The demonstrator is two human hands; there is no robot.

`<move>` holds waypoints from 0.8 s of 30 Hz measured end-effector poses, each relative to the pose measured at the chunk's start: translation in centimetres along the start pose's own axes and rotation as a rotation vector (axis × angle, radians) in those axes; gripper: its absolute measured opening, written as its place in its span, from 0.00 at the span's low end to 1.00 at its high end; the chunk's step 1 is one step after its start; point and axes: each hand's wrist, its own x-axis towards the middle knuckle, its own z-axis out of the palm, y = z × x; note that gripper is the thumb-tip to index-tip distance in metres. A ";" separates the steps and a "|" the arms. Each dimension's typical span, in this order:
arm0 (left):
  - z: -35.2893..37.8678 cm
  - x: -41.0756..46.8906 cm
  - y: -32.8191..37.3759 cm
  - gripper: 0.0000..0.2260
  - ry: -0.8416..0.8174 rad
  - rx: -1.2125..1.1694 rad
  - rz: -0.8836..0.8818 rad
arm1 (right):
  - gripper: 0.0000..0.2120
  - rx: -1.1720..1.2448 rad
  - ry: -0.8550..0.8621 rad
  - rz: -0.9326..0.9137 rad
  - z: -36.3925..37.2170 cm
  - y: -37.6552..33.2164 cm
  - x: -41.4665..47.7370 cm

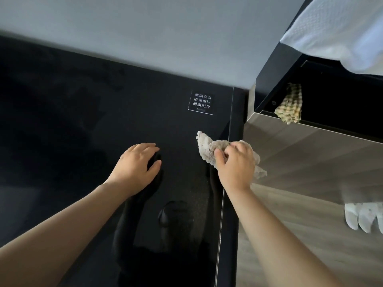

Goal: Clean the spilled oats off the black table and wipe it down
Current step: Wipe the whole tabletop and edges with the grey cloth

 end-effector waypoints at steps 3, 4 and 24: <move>0.5 1.7 -0.5 0.18 0.027 -0.004 0.028 | 0.20 0.035 0.133 0.063 0.7 -0.4 0.2; 0.7 2.3 -0.7 0.18 0.035 -0.004 0.042 | 0.18 0.034 0.147 0.094 0.8 -0.7 0.4; 1.9 8.9 -6.5 0.27 0.173 0.140 0.146 | 0.08 0.226 0.239 0.064 2.2 -4.1 17.3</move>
